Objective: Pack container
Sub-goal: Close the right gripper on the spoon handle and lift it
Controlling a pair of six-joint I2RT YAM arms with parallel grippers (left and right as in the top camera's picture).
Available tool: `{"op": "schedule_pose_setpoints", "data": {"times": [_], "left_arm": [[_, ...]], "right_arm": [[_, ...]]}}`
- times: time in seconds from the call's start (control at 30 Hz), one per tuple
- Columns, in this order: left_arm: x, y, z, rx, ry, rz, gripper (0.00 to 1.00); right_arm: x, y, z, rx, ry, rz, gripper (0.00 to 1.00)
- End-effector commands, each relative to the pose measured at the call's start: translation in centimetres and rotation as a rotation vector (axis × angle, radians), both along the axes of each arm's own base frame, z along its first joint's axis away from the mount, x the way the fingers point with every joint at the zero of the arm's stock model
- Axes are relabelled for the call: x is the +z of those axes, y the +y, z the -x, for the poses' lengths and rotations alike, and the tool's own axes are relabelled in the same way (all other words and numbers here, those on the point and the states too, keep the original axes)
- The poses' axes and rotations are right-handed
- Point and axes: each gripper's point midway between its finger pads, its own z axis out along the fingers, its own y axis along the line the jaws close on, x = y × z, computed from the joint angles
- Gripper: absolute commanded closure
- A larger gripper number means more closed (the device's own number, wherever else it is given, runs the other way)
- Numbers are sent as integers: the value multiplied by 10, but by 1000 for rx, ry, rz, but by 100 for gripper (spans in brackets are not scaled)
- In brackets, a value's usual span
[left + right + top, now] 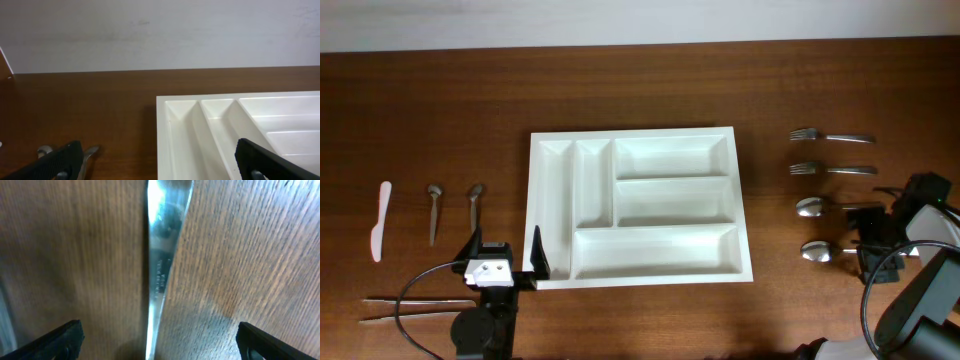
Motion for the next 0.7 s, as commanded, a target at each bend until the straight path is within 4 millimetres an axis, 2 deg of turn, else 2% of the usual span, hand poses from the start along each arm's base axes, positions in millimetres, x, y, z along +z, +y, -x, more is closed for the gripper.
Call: {"op": "schedule_pose_setpoints", "data": {"times": [0.0, 0.33, 0.67], "left_arm": [[-1, -4, 0, -24, -1, -18, 1], [-1, -4, 0, -24, -1, -18, 1], [-1, -4, 0, -24, -1, -18, 1]], "right_arm": [[-8, 3, 10, -4, 25, -6, 1], [-12, 4, 12, -4, 36, -10, 1], [-31, 12, 25, 0, 117, -64, 1]]}}
